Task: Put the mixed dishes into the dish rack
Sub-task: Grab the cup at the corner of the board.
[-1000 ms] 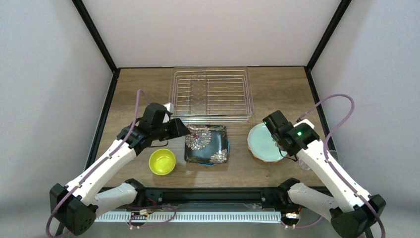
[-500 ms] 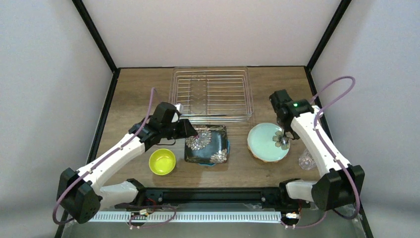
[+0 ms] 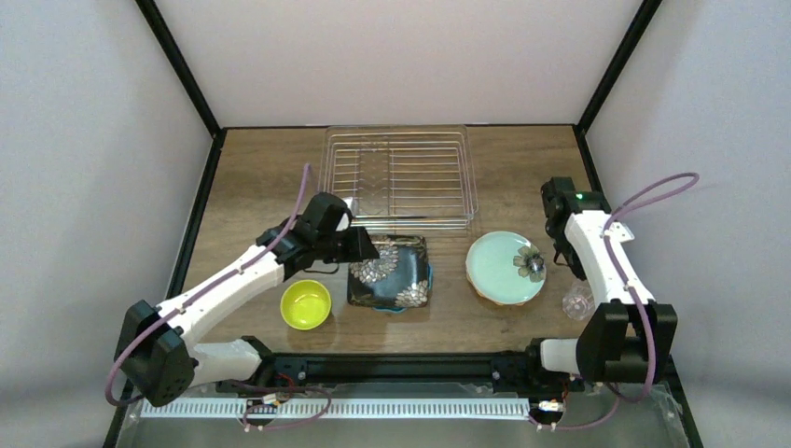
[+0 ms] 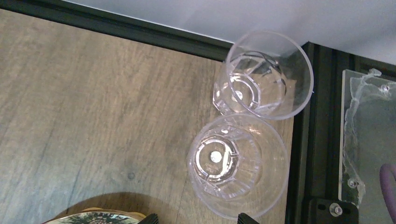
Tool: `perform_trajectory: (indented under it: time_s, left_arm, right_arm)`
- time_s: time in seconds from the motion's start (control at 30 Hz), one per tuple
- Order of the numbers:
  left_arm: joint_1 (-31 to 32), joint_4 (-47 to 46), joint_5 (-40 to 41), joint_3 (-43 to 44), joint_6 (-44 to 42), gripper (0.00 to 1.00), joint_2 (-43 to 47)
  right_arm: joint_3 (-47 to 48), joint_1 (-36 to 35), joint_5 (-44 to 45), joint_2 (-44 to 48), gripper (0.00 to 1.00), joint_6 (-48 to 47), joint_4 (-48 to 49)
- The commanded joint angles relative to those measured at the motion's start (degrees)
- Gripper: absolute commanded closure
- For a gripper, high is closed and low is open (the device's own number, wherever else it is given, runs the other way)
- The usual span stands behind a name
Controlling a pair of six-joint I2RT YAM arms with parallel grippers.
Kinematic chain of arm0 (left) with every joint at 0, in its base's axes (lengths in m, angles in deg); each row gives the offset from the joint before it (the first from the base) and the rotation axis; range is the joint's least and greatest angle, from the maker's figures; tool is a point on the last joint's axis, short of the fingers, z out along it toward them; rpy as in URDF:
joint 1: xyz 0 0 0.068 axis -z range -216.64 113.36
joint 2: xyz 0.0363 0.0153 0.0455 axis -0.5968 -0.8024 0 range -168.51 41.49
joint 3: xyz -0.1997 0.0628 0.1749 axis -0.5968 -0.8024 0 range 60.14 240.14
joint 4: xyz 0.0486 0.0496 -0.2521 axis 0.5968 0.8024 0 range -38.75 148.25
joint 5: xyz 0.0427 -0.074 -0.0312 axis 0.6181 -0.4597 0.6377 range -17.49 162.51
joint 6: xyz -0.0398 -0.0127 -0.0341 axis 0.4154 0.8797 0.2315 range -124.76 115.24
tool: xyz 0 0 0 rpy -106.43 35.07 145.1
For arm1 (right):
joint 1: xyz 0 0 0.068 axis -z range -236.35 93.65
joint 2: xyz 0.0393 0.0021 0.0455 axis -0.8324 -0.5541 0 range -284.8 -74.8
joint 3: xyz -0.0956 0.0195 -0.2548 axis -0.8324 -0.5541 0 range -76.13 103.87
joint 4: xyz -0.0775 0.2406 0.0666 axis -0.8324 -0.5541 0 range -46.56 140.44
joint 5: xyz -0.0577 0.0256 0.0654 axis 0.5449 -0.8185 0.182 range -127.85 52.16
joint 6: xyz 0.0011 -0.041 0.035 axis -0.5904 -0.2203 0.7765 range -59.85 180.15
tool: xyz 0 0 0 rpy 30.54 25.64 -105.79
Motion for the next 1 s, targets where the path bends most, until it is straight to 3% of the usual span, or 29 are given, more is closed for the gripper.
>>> perform_trajectory:
  time_s: [0.0,0.23,0.53,0.97]
  left_arm:
    - [0.3,3.0,2.0,4.2,-2.6,0.00,-0.2]
    - [0.4,6.5,3.3,6.4,-3.5,0.00,0.6]
    - [0.4,8.2,4.3,7.3,-2.8,0.00,0.9]
    - [0.6,6.5,4.5,5.9,-0.4,0.00,0.6]
  right_arm:
    - [-2.2,0.8,-1.5,-0.4,0.01,4.1,-0.1]
    - [-7.0,1.9,-1.9,0.8,0.01,2.5,3.8]
    - [-13.0,11.8,-4.0,5.9,0.01,-9.8,13.2]
    - [-14.5,12.3,-5.8,3.1,0.01,-14.6,18.7]
